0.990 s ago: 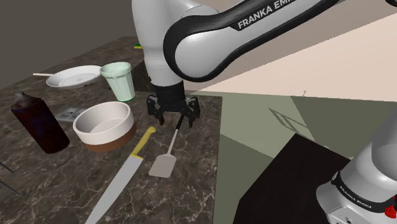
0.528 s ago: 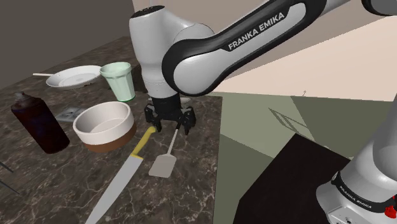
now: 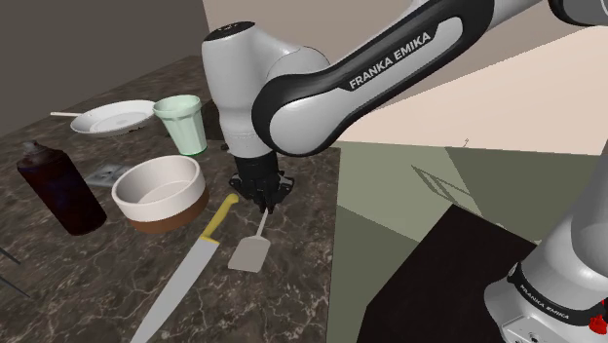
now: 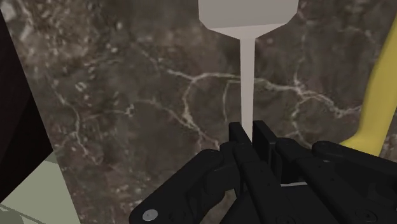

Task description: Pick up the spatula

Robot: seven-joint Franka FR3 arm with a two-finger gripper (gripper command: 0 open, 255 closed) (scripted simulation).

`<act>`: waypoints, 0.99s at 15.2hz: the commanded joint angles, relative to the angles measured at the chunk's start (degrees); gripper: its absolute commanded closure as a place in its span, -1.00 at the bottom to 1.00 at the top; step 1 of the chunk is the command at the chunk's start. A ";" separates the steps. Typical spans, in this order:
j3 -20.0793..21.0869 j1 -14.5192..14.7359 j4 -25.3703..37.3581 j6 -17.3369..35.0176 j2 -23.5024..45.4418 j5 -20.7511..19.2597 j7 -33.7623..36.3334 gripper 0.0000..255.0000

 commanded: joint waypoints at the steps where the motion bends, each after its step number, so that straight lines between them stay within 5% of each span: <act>1: 0.00 0.00 0.00 0.01 0.00 0.00 0.01 1.00; 15: 0.85 -0.71 4.62 -6.72 -3.14 3.02 -2.32 1.00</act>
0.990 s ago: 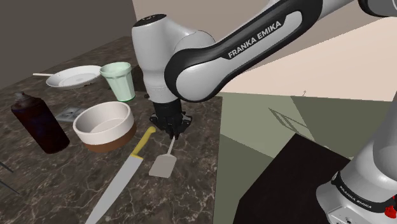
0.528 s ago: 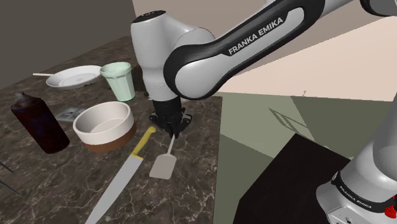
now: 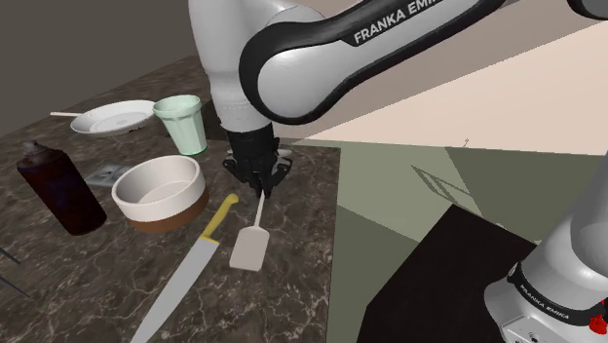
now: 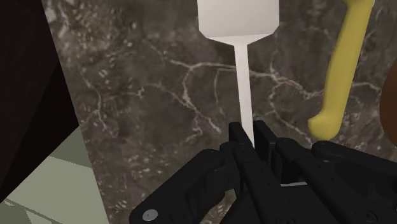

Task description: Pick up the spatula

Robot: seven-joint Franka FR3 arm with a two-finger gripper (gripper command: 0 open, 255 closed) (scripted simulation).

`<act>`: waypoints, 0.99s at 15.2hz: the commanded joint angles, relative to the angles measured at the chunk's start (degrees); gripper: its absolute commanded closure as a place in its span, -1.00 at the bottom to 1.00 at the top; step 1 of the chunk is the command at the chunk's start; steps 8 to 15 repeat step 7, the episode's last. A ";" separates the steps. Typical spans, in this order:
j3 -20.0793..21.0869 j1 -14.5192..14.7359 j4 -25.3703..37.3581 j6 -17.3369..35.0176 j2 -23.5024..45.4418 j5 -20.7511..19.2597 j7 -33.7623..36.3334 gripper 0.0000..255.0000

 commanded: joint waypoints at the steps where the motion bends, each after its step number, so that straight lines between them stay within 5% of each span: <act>1: 0.10 -0.21 0.93 -1.38 -0.67 0.61 -0.57 1.00; 15: 0.28 -0.34 3.28 -4.31 -1.54 1.45 -1.28 1.00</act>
